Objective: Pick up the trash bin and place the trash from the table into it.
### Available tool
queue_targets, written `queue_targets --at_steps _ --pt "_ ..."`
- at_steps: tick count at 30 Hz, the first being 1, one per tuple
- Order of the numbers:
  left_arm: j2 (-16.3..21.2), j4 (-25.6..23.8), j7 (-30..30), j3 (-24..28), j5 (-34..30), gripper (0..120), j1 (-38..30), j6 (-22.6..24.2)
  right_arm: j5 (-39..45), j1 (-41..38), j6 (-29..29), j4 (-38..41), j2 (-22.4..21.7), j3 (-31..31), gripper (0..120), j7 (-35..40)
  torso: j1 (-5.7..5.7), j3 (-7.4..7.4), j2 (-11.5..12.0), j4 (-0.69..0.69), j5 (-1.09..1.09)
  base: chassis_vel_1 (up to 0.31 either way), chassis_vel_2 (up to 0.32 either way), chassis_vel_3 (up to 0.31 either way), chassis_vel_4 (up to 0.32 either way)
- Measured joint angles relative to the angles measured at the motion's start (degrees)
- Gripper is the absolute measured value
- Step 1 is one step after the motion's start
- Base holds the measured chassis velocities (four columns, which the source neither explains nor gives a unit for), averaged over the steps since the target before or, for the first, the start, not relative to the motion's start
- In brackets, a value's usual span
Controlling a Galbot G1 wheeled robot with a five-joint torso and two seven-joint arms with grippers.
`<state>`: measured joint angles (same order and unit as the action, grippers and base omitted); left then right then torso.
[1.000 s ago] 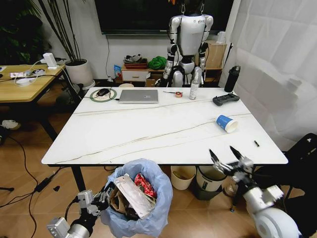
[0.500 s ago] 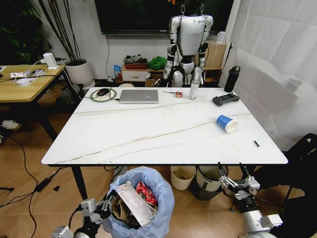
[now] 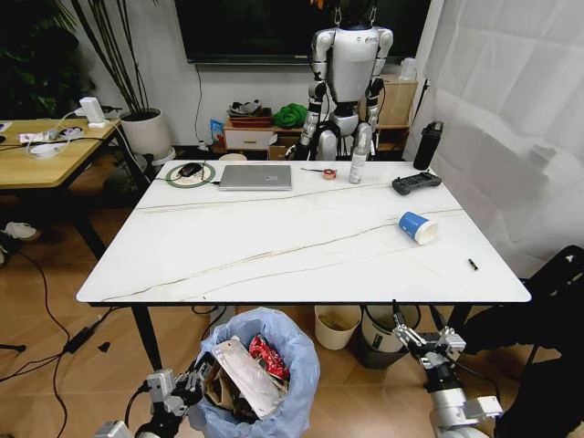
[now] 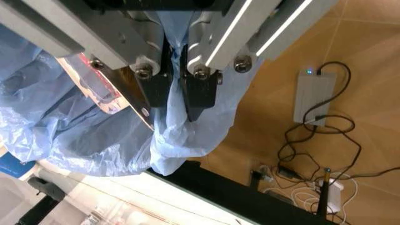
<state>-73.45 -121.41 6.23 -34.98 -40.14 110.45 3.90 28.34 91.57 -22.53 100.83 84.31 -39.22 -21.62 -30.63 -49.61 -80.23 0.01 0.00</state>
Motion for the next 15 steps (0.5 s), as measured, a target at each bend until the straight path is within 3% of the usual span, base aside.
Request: queue_targets --at_steps 15 --pt "-0.49 0.06 0.00 0.29 0.13 0 0.00 0.00 1.32 -0.38 0.15 0.00 -0.76 -0.24 100 -0.27 0.00 0.00 0.01 0.00 0.01 -0.077 -0.074 0.063 0.067"
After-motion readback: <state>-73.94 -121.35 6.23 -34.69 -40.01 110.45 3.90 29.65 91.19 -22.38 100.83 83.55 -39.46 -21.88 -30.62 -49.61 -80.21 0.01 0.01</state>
